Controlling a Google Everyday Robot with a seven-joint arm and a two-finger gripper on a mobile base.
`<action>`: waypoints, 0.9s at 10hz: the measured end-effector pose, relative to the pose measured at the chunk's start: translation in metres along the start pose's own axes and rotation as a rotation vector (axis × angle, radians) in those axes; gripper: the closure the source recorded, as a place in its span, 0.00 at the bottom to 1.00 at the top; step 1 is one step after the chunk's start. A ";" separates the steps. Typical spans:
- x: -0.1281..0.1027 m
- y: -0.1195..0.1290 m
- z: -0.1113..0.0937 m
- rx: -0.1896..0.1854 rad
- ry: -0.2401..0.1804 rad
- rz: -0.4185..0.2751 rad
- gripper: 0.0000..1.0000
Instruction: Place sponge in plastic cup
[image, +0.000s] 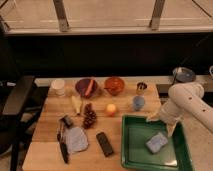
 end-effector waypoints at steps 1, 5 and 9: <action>-0.001 -0.001 0.000 -0.002 -0.002 -0.004 0.27; 0.000 -0.004 0.000 0.002 0.002 -0.009 0.27; 0.000 0.012 0.031 -0.084 -0.049 0.028 0.27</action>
